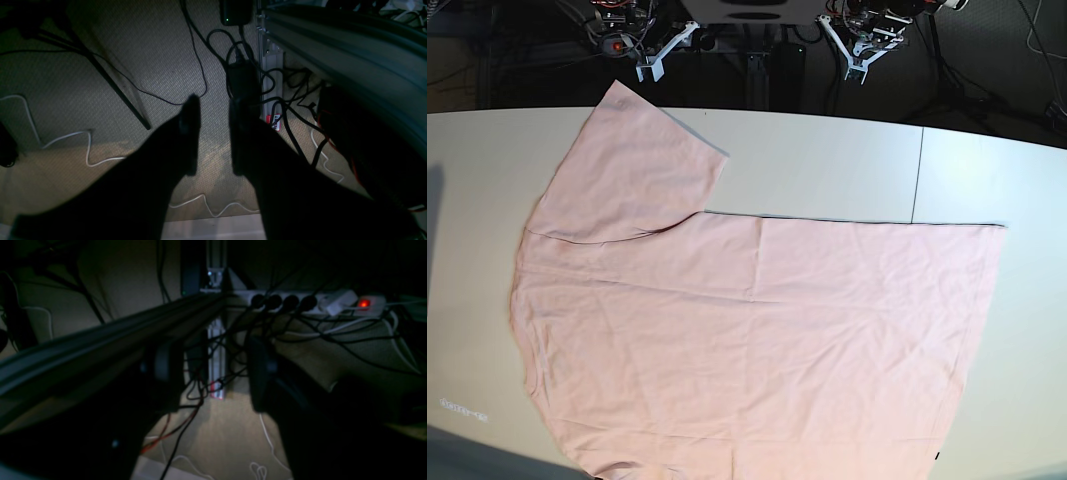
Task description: Fold the T-shirt properly
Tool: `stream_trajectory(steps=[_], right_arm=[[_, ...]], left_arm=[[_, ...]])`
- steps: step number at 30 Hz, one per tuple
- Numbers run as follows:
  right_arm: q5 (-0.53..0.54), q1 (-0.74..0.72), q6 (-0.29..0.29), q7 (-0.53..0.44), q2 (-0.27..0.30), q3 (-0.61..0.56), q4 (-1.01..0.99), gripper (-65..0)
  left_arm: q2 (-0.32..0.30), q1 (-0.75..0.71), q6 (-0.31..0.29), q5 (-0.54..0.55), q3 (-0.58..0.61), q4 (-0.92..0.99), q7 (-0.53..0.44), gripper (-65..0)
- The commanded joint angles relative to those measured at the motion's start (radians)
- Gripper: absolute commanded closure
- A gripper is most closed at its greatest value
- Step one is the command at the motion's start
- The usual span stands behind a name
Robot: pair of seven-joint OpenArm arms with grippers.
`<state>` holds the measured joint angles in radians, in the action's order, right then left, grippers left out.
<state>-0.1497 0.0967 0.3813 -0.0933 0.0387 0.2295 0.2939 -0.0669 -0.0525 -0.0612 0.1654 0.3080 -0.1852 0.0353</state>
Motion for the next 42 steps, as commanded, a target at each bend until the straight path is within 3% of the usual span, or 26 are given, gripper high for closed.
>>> stream_trajectory(steps=[1, 8, 13, 22, 27, 30, 36, 42], right_arm=[[0.011, 0.001, -0.063, -0.012, 0.005, -0.001, 0.006, -31.4], [0.019, 0.001, -0.063, -0.013, 0.005, -0.001, 0.01, -31.1], [0.018, 0.001, -0.063, -0.013, 0.005, -0.001, 0.031, -12.4], [0.018, 0.005, -0.056, -0.011, 0.006, -0.001, 0.039, -12.4], [-0.058, 0.084, 0.02, -0.011, 0.012, -0.008, 0.138, -15.3], [-0.06, 0.176, 0.054, -0.011, 0.022, -0.055, 0.272, -20.8], [-0.053, 0.382, 0.067, -0.007, 0.104, -0.243, 0.573, -25.1], [-0.107, 0.57, 0.067, 0.055, 0.22, -0.308, 0.94, -25.1]], left_arm=[[-0.002, -0.001, -0.026, -0.002, 0.002, -0.005, -0.01, -18.5], [-0.003, -0.003, -0.026, -0.002, 0.002, -0.005, -0.032, -18.5], [-0.003, -0.003, -0.026, -0.002, 0.002, -0.005, -0.032, -18.5], [-0.003, -0.004, -0.026, -0.002, 0.002, -0.005, -0.031, -18.5], [-0.03, -0.047, -0.044, -0.043, 0.002, -0.064, -0.027, -18.5], [-0.068, -0.11, -0.116, -0.087, 0.002, -0.171, -0.028, -18.5], [-0.16, -0.31, -0.396, -0.145, 0.002, -0.531, -0.032, -18.5], [-0.272, -0.535, -0.406, -0.194, 0.002, -0.944, -0.032, -18.5]])
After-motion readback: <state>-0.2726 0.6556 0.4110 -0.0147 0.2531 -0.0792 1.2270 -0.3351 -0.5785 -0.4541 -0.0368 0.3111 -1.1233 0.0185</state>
